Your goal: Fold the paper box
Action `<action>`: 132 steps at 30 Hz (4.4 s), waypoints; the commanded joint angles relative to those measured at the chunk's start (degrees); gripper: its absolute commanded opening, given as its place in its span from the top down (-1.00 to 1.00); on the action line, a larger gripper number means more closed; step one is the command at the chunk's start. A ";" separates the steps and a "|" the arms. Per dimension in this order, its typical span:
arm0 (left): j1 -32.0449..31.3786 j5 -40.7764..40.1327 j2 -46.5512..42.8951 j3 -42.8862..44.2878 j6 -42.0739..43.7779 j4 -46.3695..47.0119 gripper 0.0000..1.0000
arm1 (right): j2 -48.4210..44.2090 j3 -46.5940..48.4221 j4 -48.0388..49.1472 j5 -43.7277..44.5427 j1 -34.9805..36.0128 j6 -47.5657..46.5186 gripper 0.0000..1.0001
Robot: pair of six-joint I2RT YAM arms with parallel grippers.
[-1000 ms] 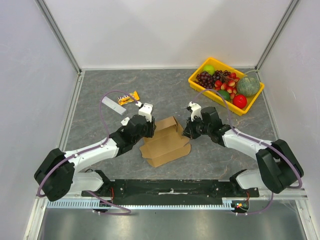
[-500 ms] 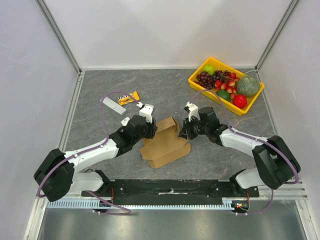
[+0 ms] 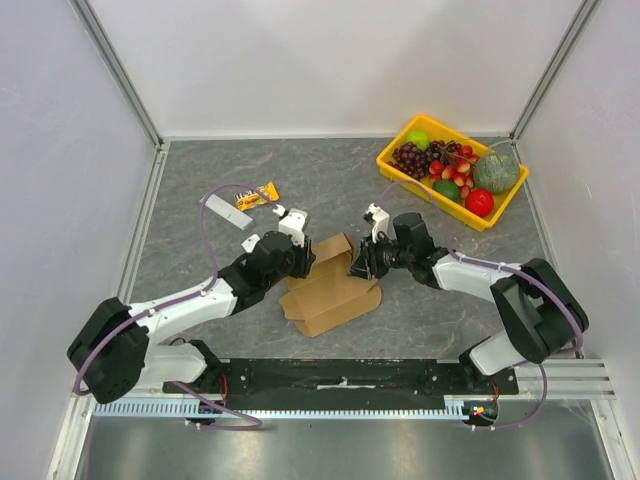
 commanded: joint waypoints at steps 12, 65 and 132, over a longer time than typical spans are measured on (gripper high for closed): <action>-0.69 1.03 0.28 -1.06 -1.79 -0.26 0.23 | -5.83 4.07 -0.84 -7.88 0.19 -8.44 -0.20; -0.51 2.08 0.36 2.28 -0.38 -1.49 0.23 | 9.98 -7.89 40.55 4.25 1.24 -13.10 -0.32; 11.71 7.18 4.14 4.30 0.06 -0.79 -0.17 | 24.39 2.14 48.55 1.44 4.41 -14.42 -0.25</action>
